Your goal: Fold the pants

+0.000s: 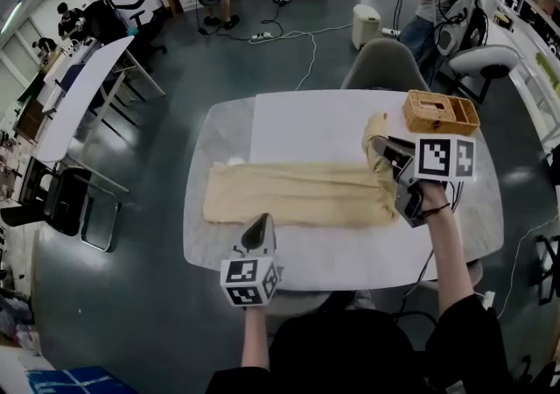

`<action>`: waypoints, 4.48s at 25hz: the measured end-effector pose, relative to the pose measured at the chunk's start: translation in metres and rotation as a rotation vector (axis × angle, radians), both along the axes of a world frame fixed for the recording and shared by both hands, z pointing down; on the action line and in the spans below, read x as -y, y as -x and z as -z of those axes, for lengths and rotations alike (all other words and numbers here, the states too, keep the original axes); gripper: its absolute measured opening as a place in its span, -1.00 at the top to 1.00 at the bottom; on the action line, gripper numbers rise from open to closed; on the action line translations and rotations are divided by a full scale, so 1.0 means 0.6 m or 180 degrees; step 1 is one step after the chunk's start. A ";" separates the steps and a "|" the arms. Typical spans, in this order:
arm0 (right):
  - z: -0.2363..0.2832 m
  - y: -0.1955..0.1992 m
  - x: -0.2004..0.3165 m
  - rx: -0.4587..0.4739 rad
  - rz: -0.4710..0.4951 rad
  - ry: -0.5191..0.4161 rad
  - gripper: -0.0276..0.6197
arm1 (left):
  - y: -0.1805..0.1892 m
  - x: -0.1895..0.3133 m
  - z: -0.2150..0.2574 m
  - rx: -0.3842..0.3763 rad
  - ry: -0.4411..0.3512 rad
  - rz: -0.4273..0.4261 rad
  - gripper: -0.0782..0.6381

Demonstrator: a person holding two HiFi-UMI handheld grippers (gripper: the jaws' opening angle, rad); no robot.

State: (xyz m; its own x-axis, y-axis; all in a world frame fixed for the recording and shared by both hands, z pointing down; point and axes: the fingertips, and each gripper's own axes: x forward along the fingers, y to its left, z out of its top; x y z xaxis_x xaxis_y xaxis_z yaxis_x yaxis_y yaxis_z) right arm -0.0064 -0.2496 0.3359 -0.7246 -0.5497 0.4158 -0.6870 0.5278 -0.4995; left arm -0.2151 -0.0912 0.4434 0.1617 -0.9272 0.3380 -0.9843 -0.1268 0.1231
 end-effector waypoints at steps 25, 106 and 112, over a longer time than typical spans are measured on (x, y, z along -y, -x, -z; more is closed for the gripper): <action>0.011 0.222 -0.021 0.0027 0.0120 0.0017 0.73 | 0.167 -0.017 -0.020 -0.0150 0.0063 -0.0031 0.74; -0.364 0.712 -0.088 0.0178 0.0628 0.1378 0.38 | 0.325 -0.018 -0.167 -0.0422 0.0623 0.0489 0.74; -0.337 0.678 -0.098 0.0298 0.0831 0.1263 0.53 | 0.318 -0.011 -0.157 -0.0384 0.0585 0.0438 0.74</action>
State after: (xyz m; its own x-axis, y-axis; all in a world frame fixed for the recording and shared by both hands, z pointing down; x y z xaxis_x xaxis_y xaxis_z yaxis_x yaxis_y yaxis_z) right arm -0.4134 -0.1911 0.5381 -0.8615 -0.1568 0.4830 -0.4995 0.4328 -0.7504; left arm -0.4059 -0.0845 0.5374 0.0875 -0.8681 0.4886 -0.9675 0.0427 0.2491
